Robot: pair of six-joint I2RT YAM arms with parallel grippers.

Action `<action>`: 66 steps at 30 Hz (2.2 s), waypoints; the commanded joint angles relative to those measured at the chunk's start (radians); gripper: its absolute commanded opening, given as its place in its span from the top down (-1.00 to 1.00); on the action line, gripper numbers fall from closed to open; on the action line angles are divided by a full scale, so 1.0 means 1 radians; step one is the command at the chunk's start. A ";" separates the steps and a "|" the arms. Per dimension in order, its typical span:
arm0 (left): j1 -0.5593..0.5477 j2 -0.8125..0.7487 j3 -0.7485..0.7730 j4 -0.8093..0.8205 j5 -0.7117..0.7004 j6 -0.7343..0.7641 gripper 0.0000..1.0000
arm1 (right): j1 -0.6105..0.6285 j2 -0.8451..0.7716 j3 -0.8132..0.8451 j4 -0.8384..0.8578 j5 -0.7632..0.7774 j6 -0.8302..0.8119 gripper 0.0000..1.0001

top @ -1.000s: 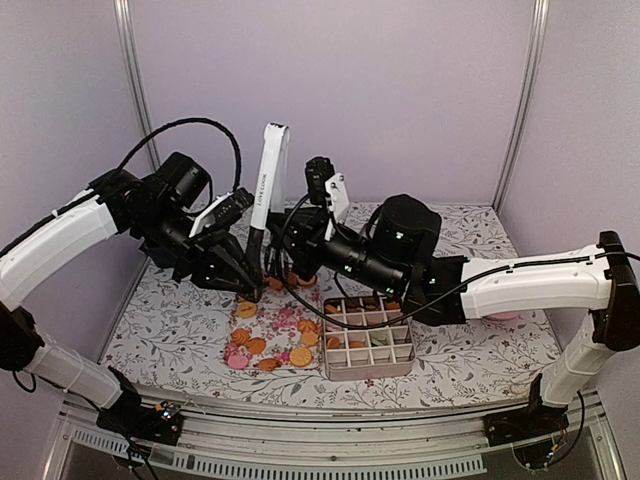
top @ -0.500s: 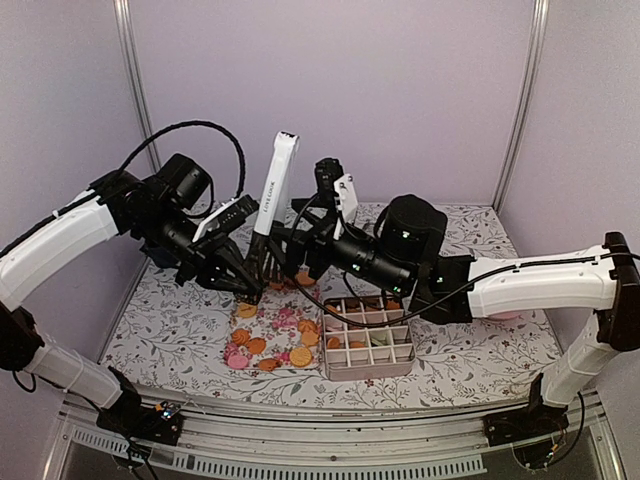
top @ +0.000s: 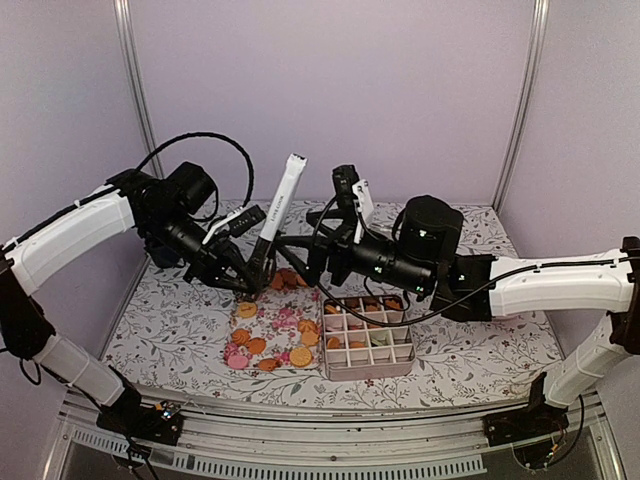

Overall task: Pack the cookies
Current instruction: Pass from the left arm to the right, then pick up the fake cookies from the plate.

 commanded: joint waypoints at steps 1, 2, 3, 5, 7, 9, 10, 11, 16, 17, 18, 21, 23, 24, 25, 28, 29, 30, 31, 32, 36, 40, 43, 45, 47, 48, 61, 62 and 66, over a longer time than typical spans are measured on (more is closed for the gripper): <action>0.004 -0.016 0.035 -0.004 -0.014 0.032 1.00 | -0.030 0.013 0.044 -0.021 -0.146 0.034 -0.94; 0.003 -0.015 0.036 -0.004 -0.019 0.037 1.00 | -0.036 0.024 0.061 -0.032 -0.160 0.042 -0.91; 0.004 -0.017 0.039 -0.006 -0.024 0.042 1.00 | -0.040 0.036 0.078 -0.046 -0.172 0.046 -0.90; 0.000 -0.020 0.041 -0.015 -0.038 0.056 1.00 | -0.049 0.057 0.108 -0.070 -0.185 0.048 -0.87; -0.006 -0.024 0.039 -0.019 -0.053 0.066 1.00 | -0.059 0.069 0.110 -0.077 -0.204 0.051 -0.86; -0.011 -0.026 0.034 -0.020 -0.061 0.071 1.00 | -0.073 0.084 0.154 -0.082 -0.240 0.059 -0.85; -0.013 -0.028 0.034 -0.020 -0.064 0.071 1.00 | -0.078 0.093 0.166 -0.089 -0.253 0.064 -0.83; -0.016 -0.029 0.033 -0.020 -0.067 0.073 1.00 | -0.082 0.102 0.176 -0.093 -0.266 0.067 -0.81; -0.031 -0.031 0.033 -0.022 -0.092 0.081 1.00 | -0.087 0.146 0.219 -0.105 -0.335 0.094 -0.66; -0.033 -0.030 0.035 -0.022 -0.095 0.083 1.00 | -0.087 0.155 0.228 -0.111 -0.349 0.098 -0.63; -0.035 -0.031 0.037 -0.022 -0.100 0.085 1.00 | -0.087 0.164 0.235 -0.115 -0.360 0.101 -0.59; -0.041 -0.033 0.038 -0.021 -0.119 0.088 1.00 | -0.087 0.179 0.246 -0.126 -0.386 0.113 -0.46; -0.041 -0.035 0.037 -0.021 -0.124 0.093 1.00 | -0.089 0.179 0.246 -0.135 -0.400 0.117 -0.34; -0.041 -0.038 0.037 -0.019 -0.128 0.095 1.00 | -0.090 0.178 0.244 -0.140 -0.406 0.118 -0.28; -0.041 -0.039 0.037 -0.018 -0.134 0.096 1.00 | -0.092 0.176 0.241 -0.144 -0.413 0.119 -0.23; -0.040 -0.043 0.045 -0.013 -0.146 0.102 1.00 | -0.099 0.169 0.228 -0.143 -0.442 0.129 -0.10; -0.040 -0.044 0.049 -0.013 -0.148 0.101 1.00 | -0.102 0.166 0.222 -0.142 -0.447 0.133 -0.06; -0.040 -0.044 0.055 -0.013 -0.149 0.102 1.00 | -0.104 0.162 0.215 -0.142 -0.449 0.135 -0.03; -0.040 -0.044 0.060 -0.013 -0.149 0.101 1.00 | -0.105 0.158 0.209 -0.139 -0.449 0.138 0.01; -0.040 -0.045 0.064 -0.011 -0.149 0.099 1.00 | -0.107 0.154 0.201 -0.137 -0.444 0.138 0.05; -0.039 -0.049 0.062 0.004 -0.135 0.075 1.00 | -0.107 0.131 0.167 -0.093 -0.419 0.148 0.13; -0.034 -0.060 0.056 0.039 -0.118 0.028 0.79 | -0.107 0.115 0.141 -0.063 -0.388 0.152 0.13; -0.032 -0.064 0.055 0.060 -0.104 -0.005 0.63 | -0.107 0.108 0.127 -0.045 -0.357 0.152 0.15; -0.024 -0.062 0.054 0.072 -0.093 -0.034 0.25 | -0.107 0.104 0.126 -0.041 -0.336 0.153 0.17; -0.004 -0.061 0.052 0.083 -0.084 -0.059 -0.22 | -0.107 0.096 0.106 -0.039 -0.308 0.145 0.18; 0.016 -0.059 0.054 0.084 -0.076 -0.065 -0.41 | -0.107 0.091 0.095 -0.041 -0.294 0.141 0.18; 0.513 -0.054 -0.078 0.151 -0.222 -0.131 -0.73 | -0.035 0.194 0.137 -0.109 -0.126 -0.030 0.16; 0.543 -0.061 -0.098 0.151 -0.231 -0.124 -0.73 | -0.029 0.221 0.161 -0.115 -0.124 -0.038 0.16; 0.641 -0.109 -0.167 0.139 -0.246 -0.086 -0.73 | -0.007 0.336 0.257 -0.125 -0.131 -0.079 0.13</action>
